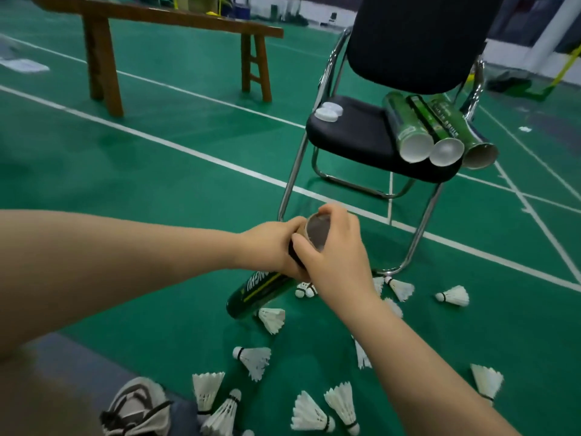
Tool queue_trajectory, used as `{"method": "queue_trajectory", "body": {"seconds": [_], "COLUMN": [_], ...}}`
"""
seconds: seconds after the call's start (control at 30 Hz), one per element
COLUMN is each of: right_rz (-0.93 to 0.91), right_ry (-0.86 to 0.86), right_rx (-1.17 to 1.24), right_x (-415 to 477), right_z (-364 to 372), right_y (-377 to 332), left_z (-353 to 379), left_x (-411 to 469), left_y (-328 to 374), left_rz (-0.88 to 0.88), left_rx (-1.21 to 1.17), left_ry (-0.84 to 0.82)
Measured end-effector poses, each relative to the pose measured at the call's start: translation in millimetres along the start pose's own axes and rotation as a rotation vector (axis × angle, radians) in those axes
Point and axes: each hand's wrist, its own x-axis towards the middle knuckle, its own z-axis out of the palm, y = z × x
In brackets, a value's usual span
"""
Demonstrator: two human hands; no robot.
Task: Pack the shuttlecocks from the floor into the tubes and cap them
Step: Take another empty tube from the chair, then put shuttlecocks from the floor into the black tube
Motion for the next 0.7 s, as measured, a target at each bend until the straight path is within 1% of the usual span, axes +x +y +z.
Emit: {"method": "queue_trajectory", "body": {"seconds": [0.13, 0.23, 0.4, 0.53, 0.7], "right_rz": [-0.022, -0.021, 0.06, 0.105, 0.16], "right_ry": [0.002, -0.022, -0.059, -0.096, -0.087], "right_rx": [0.067, 0.136, 0.276, 0.301, 0.351], "right_x": [25.6, 41.1, 61.4, 68.6, 77.7], "right_z": [30.4, 54.1, 91.8, 121.2, 138.1], "right_y": [10.3, 19.5, 34.8, 47.9, 65.3], "left_z": [-11.5, -15.5, -20.2, -10.0, 3.5], "left_x": [21.1, 32.9, 52.3, 61.7, 76.4], "left_y": [-28.9, -51.1, -88.5, -117.2, -137.3], "left_rz": [0.006, 0.007, -0.024, -0.08, -0.092], "left_rx": [0.043, 0.079, 0.147, 0.115, 0.025], "left_ry": [0.042, 0.039, -0.063, -0.159, -0.141]}}
